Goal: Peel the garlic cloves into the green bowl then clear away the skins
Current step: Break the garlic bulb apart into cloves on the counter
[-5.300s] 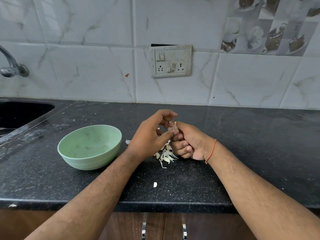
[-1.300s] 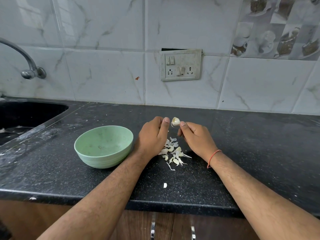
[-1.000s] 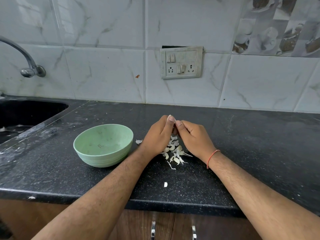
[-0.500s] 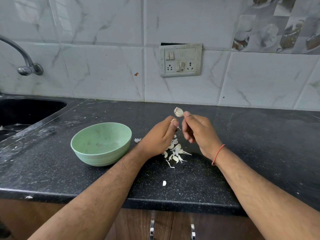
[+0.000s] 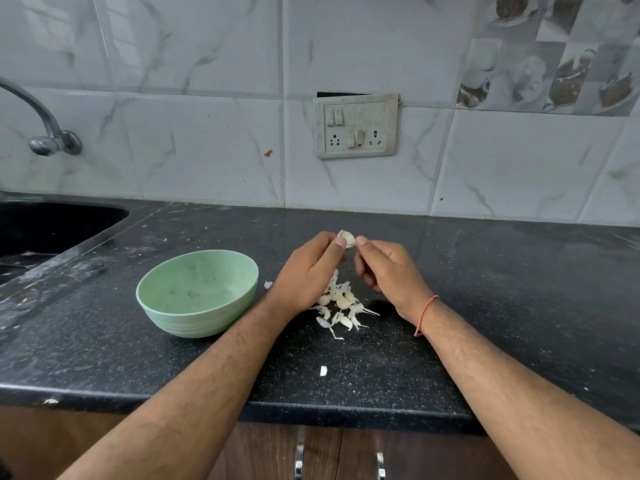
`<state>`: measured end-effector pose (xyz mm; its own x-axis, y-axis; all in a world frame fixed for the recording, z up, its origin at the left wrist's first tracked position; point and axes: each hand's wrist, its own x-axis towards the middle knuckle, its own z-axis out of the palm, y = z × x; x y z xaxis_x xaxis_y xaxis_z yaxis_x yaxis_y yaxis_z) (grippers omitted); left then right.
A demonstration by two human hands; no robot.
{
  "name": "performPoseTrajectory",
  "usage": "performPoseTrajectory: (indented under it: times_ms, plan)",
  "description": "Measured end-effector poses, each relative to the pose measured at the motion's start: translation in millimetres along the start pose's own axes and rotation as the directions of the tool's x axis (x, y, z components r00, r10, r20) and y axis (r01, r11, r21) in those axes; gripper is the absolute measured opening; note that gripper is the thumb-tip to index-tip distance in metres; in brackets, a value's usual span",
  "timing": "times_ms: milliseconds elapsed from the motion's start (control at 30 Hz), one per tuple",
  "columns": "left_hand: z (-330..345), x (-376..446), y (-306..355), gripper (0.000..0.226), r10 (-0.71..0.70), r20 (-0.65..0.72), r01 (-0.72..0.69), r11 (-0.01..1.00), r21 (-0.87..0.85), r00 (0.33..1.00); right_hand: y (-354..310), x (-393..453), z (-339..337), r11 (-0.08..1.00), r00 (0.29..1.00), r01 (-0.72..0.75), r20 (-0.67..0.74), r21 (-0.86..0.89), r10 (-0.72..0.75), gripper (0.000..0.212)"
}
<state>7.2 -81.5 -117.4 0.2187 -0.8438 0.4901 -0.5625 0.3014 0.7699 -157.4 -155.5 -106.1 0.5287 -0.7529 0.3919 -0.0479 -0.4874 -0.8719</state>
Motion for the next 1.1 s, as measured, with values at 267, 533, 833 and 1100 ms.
performPoseTrajectory:
  times_ms: [267, 533, 833, 1100]
  plan:
    - [9, 4, 1, 0.036, 0.015, -0.044, -0.021, 0.988, -0.154, 0.999, -1, -1, 5, 0.999, 0.998, -0.036, 0.057, 0.012, 0.035, 0.056]
    - [10, -1, 13, 0.031, -0.072, -0.086, 0.037, 0.935, -0.352, 0.994, 3, 1, 12, 0.999, 1.0, 0.022, -0.003, -0.049, -0.022, 0.059]
    - [15, -1, 15, 0.038, -0.095, -0.082, 0.046, 0.887, -0.459, 0.992, -2, 2, 17, 0.93, 0.959, -0.243, 0.214, 0.277, 0.187, 0.055]
    - [8, 0, 21, 0.042, -0.19, 0.028, 0.17, 0.793, -0.584, 0.981, -5, 2, 16, 0.999, 0.994, -0.046, 0.1, 0.009, 0.044, 0.059]
